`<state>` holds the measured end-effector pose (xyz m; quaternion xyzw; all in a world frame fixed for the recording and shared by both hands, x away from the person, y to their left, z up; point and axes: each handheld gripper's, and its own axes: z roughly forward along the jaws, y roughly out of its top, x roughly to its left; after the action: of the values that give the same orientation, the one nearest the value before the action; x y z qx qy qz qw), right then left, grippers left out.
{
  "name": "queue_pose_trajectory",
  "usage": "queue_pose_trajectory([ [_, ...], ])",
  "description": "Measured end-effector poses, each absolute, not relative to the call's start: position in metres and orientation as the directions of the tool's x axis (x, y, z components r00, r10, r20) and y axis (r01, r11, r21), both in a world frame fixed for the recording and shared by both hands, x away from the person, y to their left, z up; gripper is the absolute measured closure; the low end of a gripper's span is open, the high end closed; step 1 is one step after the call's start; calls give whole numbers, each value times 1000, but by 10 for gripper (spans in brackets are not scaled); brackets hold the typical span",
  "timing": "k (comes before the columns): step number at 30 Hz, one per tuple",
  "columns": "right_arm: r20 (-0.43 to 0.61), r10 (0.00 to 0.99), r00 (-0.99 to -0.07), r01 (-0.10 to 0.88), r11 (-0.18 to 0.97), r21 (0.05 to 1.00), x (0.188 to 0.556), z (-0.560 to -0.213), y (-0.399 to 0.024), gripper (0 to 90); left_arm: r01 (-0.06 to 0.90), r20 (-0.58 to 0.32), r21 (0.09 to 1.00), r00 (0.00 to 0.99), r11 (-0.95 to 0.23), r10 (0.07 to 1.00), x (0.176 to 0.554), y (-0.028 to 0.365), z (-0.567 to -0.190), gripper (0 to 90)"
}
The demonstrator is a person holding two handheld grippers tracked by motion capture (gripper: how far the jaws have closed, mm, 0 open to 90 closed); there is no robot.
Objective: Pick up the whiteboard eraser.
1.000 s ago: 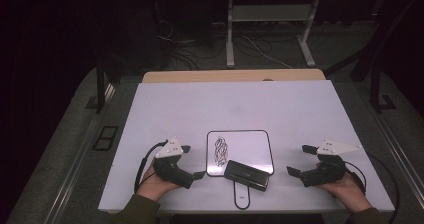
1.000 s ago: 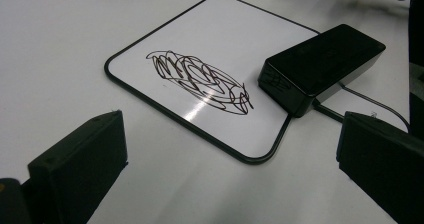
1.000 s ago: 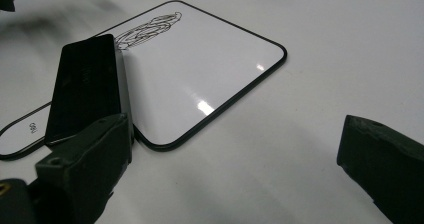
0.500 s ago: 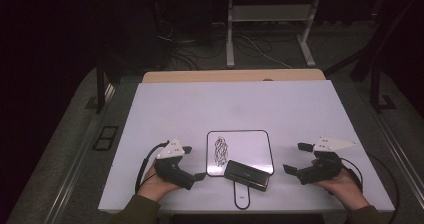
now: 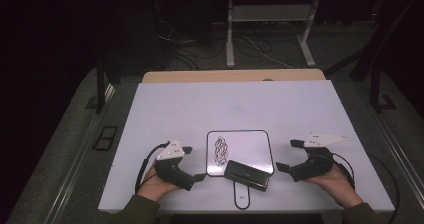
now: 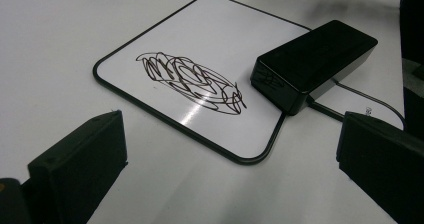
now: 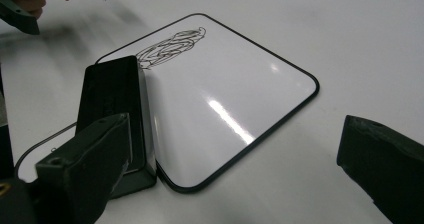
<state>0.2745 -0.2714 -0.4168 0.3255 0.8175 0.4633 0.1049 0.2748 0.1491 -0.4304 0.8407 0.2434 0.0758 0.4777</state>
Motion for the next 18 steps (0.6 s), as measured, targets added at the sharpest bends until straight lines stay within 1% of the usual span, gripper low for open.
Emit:
queue_pose_trajectory([
  [9,155,606,-780,451,373,810,279,-417,-260,1,345,-117,842,867,-415,483,276,148,-430,0],
  [18,148,569,-809,432,405,805,282,-416,-241,1,345,-118,840,869,-418,481,275,147,-431,0],
])
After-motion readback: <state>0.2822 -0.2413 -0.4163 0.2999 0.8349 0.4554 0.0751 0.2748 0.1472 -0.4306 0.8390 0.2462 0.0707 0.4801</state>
